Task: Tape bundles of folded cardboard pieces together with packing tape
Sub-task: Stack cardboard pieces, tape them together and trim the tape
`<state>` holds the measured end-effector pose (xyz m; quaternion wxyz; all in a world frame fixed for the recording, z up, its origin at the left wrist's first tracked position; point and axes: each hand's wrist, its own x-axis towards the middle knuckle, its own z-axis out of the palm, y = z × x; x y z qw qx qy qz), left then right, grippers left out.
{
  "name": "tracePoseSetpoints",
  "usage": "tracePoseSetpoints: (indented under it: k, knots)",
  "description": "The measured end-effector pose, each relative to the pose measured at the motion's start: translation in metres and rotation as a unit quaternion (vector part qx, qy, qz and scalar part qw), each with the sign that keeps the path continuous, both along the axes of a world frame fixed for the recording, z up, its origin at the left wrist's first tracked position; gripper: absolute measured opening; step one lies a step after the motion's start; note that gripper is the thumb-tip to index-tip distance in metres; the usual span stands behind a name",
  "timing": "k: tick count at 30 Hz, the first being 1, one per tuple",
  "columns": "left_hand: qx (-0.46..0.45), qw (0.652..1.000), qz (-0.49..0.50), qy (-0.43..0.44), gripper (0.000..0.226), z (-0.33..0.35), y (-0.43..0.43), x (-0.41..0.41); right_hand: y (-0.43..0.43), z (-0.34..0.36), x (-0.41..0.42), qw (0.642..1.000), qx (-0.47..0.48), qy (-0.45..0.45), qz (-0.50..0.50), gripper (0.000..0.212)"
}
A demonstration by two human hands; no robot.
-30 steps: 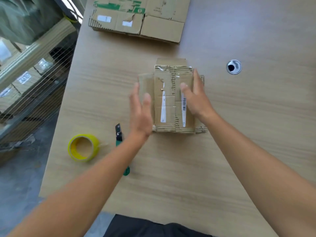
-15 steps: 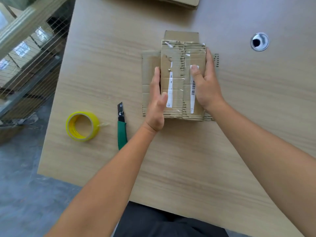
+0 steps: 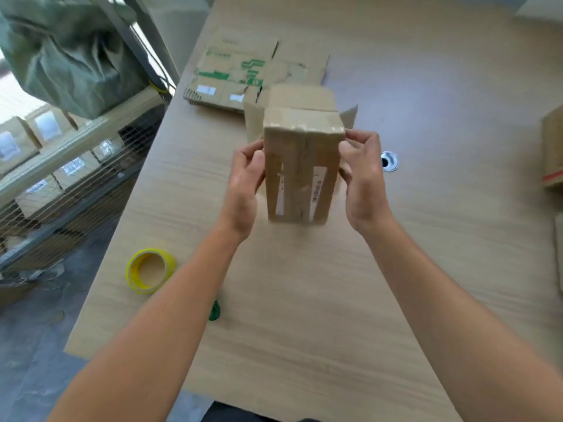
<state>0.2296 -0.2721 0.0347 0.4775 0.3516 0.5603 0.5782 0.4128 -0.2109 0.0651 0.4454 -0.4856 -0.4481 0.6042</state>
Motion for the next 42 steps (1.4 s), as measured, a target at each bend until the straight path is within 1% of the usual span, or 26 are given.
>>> tracePoseSetpoints:
  k: [2,3,7,9,11,12,13,14,15,16,17,18,19,20,21,22,23,26,28,29,31,33,36,39,40,42]
  knots:
    - [0.034,0.999,0.002,-0.004,0.031,0.016,-0.015,0.004,-0.017,0.020,0.010,0.999,0.016,0.028,-0.019,0.026]
    - [0.029,1.000,0.005,-0.005,0.033,0.020,-0.025,0.009,-0.028,0.023,0.014,0.999,0.010,0.027,-0.023,0.029]
    - [-0.073,0.997,0.025,0.014,0.072,0.008,-0.068,0.030,-0.084,0.005,0.021,0.997,-0.071,0.002,0.002,0.067]
    - [-0.126,0.991,0.034,0.027,0.084,-0.005,-0.090,0.035,-0.109,-0.014,0.026,0.991,-0.131,0.001,-0.009,0.079]
    - [-0.180,0.982,0.063,-0.003,0.091,-0.021,-0.110,0.034,-0.132,-0.035,0.033,0.986,-0.164,-0.035,-0.014,0.074]
    - [-0.218,0.972,0.078,-0.025,0.092,-0.026,-0.119,0.032,-0.143,-0.045,0.037,0.986,-0.148,-0.082,-0.010,0.069]
    - [-0.247,0.965,0.090,-0.005,0.086,-0.029,-0.128,0.031,-0.154,-0.054,0.041,0.984,-0.116,-0.137,0.001,0.068]
    - [-0.249,0.962,0.092,0.068,0.077,-0.030,-0.137,0.028,-0.163,-0.063,0.045,0.979,-0.078,-0.187,0.019,0.069]
    - [-0.220,0.954,0.078,0.186,0.072,-0.031,-0.144,0.024,-0.171,-0.070,0.048,0.970,-0.042,-0.236,0.049,0.070]
    - [-0.164,0.933,0.045,0.317,0.074,-0.034,-0.150,0.017,-0.176,-0.076,0.050,0.953,-0.013,-0.288,0.091,0.065]
    - [-0.108,0.888,-0.014,0.447,0.077,-0.038,-0.153,0.010,-0.180,-0.083,0.050,0.933,0.004,-0.336,0.129,0.056]
    - [-0.080,0.829,-0.088,0.546,0.078,-0.041,-0.154,0.004,-0.184,-0.090,0.050,0.918,0.005,-0.368,0.150,0.050]
    - [-0.082,0.782,-0.161,0.597,0.079,-0.044,-0.155,-0.001,-0.189,-0.095,0.049,0.911,-0.001,-0.383,0.152,0.050]
    - [-0.110,0.750,-0.217,0.614,0.085,-0.048,-0.157,-0.005,-0.194,-0.097,0.047,0.911,-0.010,-0.388,0.138,0.055]
    - [-0.150,0.733,-0.253,0.614,0.096,-0.053,-0.159,-0.009,-0.199,-0.099,0.044,0.915,-0.023,-0.386,0.116,0.063]
    - [-0.187,0.727,-0.268,0.604,0.108,-0.056,-0.161,-0.013,-0.205,-0.099,0.040,0.922,-0.035,-0.374,0.092,0.071]
    - [-0.212,0.735,-0.267,0.586,0.120,-0.060,-0.162,-0.016,-0.209,-0.098,0.037,0.932,-0.050,-0.351,0.068,0.079]
    - [-0.230,0.802,-0.266,0.482,0.134,-0.070,-0.162,-0.025,-0.223,-0.098,0.026,0.960,-0.102,-0.260,-0.025,0.096]
    - [-0.218,0.853,-0.284,0.381,0.122,-0.075,-0.163,-0.030,-0.236,-0.101,0.015,0.962,-0.107,-0.235,-0.092,0.098]
    - [-0.221,0.876,-0.279,0.326,0.110,-0.078,-0.166,-0.033,-0.244,-0.101,0.008,0.960,-0.117,-0.224,-0.123,0.095]
    - [-0.244,0.910,-0.253,0.219,0.079,-0.079,-0.175,-0.040,-0.268,-0.095,-0.004,0.951,-0.168,-0.178,-0.190,0.073]
    - [-0.273,0.929,-0.220,0.113,0.062,-0.077,-0.186,-0.044,-0.303,-0.088,-0.012,0.935,-0.190,-0.170,-0.248,0.046]
    - [-0.311,0.931,-0.190,0.010,0.056,-0.065,-0.206,-0.045,-0.356,-0.069,-0.010,0.923,-0.198,-0.153,-0.293,0.044]
    - [-0.310,0.901,-0.302,-0.031,0.025,-0.052,-0.225,-0.030,-0.400,-0.050,0.013,0.911,-0.213,-0.140,-0.325,0.058]
    - [-0.312,0.890,-0.330,-0.052,0.021,-0.045,-0.231,-0.020,-0.412,-0.044,0.024,0.907,-0.216,-0.129,-0.339,0.052]
    - [-0.316,0.874,-0.361,-0.073,0.016,-0.031,-0.245,0.007,-0.439,-0.034,0.046,0.903,-0.203,-0.106,-0.363,0.026]
